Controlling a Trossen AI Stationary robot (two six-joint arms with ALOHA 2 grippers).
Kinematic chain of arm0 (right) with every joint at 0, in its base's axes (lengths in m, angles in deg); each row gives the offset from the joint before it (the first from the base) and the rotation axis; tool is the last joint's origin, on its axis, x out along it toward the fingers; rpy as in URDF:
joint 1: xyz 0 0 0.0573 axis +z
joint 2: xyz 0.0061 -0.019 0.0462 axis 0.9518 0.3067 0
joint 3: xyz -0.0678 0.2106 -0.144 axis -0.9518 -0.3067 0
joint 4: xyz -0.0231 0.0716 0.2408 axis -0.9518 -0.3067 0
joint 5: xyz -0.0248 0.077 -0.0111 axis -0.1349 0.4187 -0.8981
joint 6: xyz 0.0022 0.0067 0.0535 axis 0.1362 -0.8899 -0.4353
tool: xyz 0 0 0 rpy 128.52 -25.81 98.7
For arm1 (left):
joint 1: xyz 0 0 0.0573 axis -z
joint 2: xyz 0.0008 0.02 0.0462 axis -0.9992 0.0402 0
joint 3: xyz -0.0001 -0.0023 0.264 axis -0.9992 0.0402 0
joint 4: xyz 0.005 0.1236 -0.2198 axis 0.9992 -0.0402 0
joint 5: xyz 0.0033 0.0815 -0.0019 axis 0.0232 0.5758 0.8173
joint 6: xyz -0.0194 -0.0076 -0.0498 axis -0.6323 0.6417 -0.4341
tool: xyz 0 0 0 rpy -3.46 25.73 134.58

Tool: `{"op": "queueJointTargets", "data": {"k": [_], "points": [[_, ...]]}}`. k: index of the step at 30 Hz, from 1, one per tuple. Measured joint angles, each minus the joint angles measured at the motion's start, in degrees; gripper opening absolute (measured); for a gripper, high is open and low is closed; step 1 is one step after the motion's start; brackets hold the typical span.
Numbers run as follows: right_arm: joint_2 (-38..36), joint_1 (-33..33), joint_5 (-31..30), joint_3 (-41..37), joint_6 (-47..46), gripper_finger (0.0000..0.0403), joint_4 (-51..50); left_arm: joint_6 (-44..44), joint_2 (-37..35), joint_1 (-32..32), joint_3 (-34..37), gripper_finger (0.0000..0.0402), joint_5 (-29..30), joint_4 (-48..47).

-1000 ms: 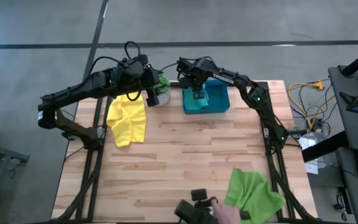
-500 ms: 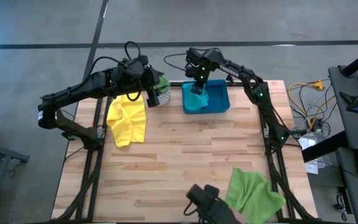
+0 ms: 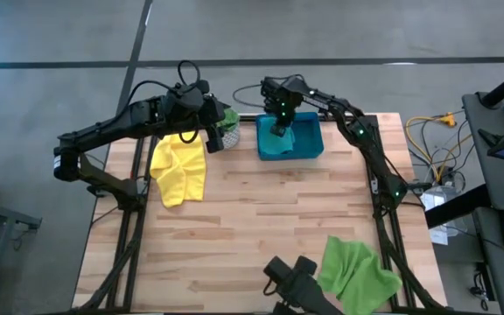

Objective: Fold microfiber towels
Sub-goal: Fold the light blue microfiber towel on top of the dark blue microfiber towel into the dark blue bin

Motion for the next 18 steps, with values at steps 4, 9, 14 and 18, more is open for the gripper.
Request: {"op": "queueJointTargets", "data": {"k": [4,9,14,18], "points": [[-2.89,-0.43,3.41,-0.70,-2.08,0.0009,0.04,0.00,0.02,0.00,0.02,0.0215,0.00,0.02],[-5.60,1.66,10.54,-6.79,-1.90,0.0009,-0.19,-0.09,0.02,0.00,0.02,0.0215,0.00,0.07],[-6.16,3.72,9.81,-13.69,-1.20,0.0009,0.70,-2.84,0.02,0.00,0.03,0.0215,0.00,0.95],[-7.85,4.02,5.30,-17.09,-2.89,0.0009,1.19,-3.08,0.02,0.00,0.04,0.0215,0.00,2.01]]}}
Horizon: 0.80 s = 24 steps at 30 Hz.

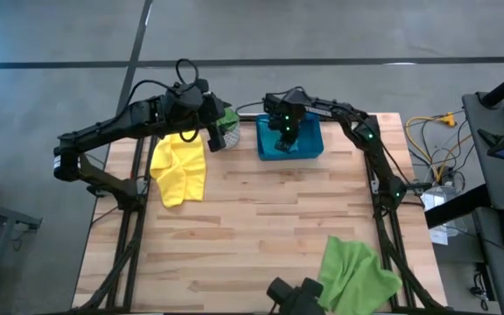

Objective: Fold microfiber towels
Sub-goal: Fold the light blue microfiber towel on top of the dark blue microfiber towel into the dark blue bin

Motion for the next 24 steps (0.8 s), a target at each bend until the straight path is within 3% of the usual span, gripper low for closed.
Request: {"op": "queueJointTargets", "data": {"k": [9,15,20,24], "points": [[-9.66,-3.54,-1.27,-7.32,-3.33,0.0009,14.32,-0.02,1.08,-0.02,0.00,0.0215,0.01,0.60],[-7.90,-5.38,-1.38,-8.84,-4.09,0.0009,18.05,-0.02,2.65,0.00,0.00,0.0215,0.00,1.95],[-6.04,-6.01,-7.40,-9.27,-9.02,0.0009,17.84,0.07,3.15,0.00,0.00,0.0215,0.00,1.79],[-8.88,-7.41,-4.87,-8.96,-11.66,0.0009,20.01,0.07,3.15,0.00,0.00,0.0215,0.00,1.53]]}}
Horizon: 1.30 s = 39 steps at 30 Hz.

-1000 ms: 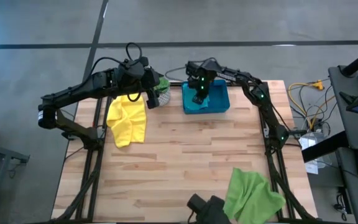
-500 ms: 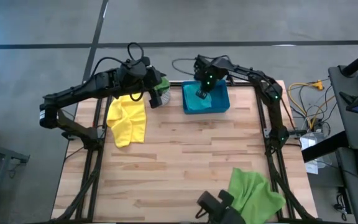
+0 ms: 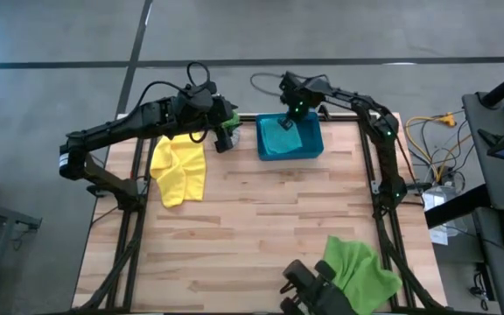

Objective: Fold microfiber towels
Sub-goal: Fold the light blue microfiber towel on top of the dark blue microfiber towel into the dark blue bin

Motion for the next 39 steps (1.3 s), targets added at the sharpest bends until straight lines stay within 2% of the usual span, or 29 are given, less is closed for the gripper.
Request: {"op": "queueJointTargets", "data": {"k": [5,12,21,25,29,33,39], "points": [[-1.17,3.20,7.42,-0.05,0.08,0.0009,1.74,-0.01,-0.02,0.00,0.00,0.0215,0.00,0.02],[1.79,9.48,7.66,-0.01,-0.80,0.0009,4.79,0.04,0.02,0.00,0.00,0.0215,0.00,0.13],[7.78,12.31,10.34,4.63,-2.61,0.0008,3.80,0.07,0.02,-0.02,0.00,0.0215,0.00,1.86],[7.77,12.38,14.09,8.14,-5.17,0.0008,5.43,0.07,0.02,-0.02,0.00,0.0215,0.00,1.73],[7.18,10.97,13.58,12.68,-5.16,0.0008,4.10,0.05,0.02,-0.02,0.00,0.0215,-0.02,1.51],[7.52,9.34,9.68,15.21,-4.62,0.0008,3.51,0.01,0.02,0.00,0.00,0.0215,0.00,1.51],[9.64,8.53,9.00,15.44,-3.68,0.0008,1.88,-0.01,0.02,0.00,0.00,0.0215,-0.01,1.51]]}}
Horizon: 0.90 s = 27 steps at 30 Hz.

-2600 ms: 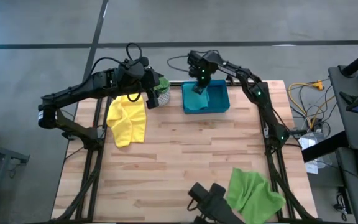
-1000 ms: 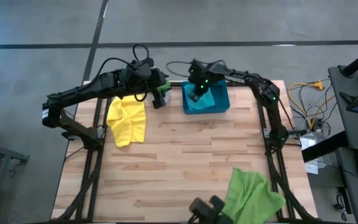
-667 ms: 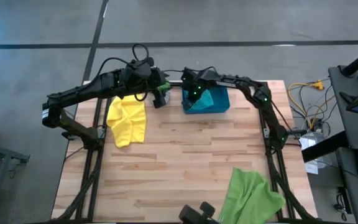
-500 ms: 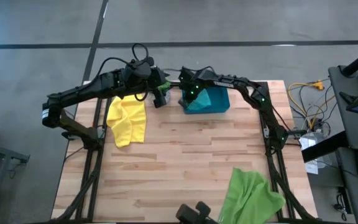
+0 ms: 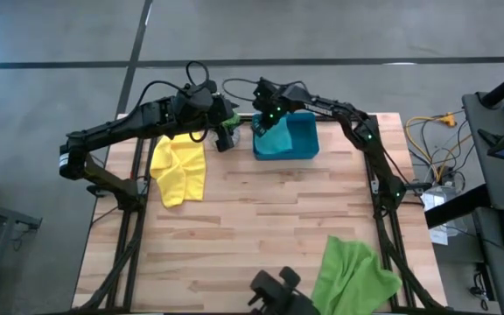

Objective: Fold microfiber towels
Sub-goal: Fold the light blue microfiber towel on top of the dark blue microfiber towel into the dark blue bin

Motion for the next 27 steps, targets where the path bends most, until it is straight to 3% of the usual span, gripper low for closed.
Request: {"op": "queueJointTargets", "data": {"k": [10,19,27], "points": [[5.32,-0.52,-2.90,2.86,-3.45,0.0008,3.55,-0.08,0.00,0.00,0.00,0.0215,-0.01,0.00],[2.20,-0.90,-2.51,3.29,-2.67,0.0008,1.90,-1.85,0.00,0.00,0.00,0.0215,-0.03,0.00],[5.13,0.37,-1.97,3.18,-4.03,0.0008,7.04,-3.01,0.00,0.00,0.00,0.0215,-0.03,-0.03]]}}
